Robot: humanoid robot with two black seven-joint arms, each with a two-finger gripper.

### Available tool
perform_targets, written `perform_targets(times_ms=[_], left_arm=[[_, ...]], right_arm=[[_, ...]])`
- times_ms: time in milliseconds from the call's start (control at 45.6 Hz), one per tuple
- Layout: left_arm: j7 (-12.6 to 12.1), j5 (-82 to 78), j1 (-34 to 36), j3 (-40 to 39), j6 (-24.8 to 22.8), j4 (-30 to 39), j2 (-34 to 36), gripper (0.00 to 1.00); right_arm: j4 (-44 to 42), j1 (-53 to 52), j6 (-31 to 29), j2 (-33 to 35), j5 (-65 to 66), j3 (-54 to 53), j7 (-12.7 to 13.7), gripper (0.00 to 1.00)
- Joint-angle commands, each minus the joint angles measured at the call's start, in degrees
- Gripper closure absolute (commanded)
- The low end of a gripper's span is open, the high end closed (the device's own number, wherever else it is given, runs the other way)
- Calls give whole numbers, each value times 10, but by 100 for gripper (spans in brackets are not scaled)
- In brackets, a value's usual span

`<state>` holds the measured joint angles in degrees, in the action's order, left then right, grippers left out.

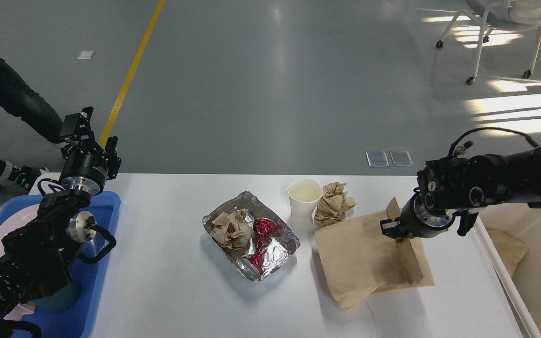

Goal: Tidy desktop
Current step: 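Grasp the brown paper bag and drop it into the white bin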

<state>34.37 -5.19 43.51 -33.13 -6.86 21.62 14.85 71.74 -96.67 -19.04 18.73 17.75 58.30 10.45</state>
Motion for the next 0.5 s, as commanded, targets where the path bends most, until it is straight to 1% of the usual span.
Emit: perform_targets(times_ms=[0,263,483], left_arm=[[0,0,0,0,0,0,-1,3],[0,0,0,0,0,0,0,3],[0,0,0,0,0,0,0,3]], right_arm=[[13,-50,-13,46,3,11,-1,100],[50,-114,-14,120,42,12,-1,100],[50,-171,-17,156,44,15,-2,100]])
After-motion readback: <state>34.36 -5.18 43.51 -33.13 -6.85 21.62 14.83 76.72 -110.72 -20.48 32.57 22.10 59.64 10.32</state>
